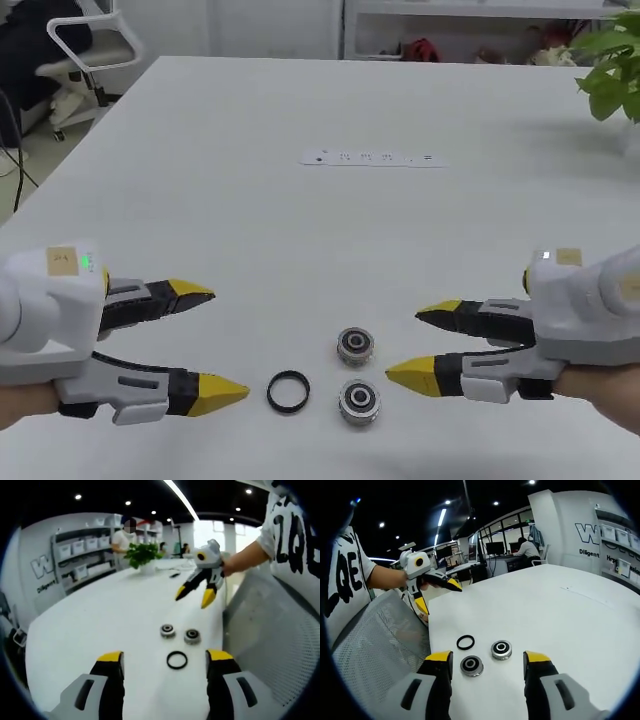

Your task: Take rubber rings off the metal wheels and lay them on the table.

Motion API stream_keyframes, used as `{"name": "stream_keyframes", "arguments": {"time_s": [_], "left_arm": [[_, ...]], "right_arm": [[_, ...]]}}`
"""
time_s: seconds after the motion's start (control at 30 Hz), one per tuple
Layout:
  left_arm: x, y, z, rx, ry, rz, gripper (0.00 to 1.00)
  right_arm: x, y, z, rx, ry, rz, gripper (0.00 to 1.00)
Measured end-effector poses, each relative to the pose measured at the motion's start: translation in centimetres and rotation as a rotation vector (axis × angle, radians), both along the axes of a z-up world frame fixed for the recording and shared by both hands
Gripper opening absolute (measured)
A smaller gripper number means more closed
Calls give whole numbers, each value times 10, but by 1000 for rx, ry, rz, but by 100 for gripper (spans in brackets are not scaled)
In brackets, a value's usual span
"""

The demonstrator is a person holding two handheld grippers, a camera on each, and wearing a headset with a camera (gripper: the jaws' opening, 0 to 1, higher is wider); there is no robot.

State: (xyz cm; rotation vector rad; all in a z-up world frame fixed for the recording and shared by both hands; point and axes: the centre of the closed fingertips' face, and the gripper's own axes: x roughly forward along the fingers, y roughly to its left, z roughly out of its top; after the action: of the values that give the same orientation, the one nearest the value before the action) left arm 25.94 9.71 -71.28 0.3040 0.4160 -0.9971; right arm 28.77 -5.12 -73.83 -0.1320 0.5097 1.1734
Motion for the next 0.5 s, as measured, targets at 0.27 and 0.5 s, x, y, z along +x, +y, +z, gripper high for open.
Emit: {"name": "stream_keyframes", "arguments": {"time_s": [0.27,0.5], "left_arm": [[-1,1,-2,-6,0,14,68],[-2,5,-5,-9,3,33,69]], "right_arm": [[-3,-20,-5,-25,-40,-28,60],[-11,-33,-11,-44,-49,-42,63]]}}
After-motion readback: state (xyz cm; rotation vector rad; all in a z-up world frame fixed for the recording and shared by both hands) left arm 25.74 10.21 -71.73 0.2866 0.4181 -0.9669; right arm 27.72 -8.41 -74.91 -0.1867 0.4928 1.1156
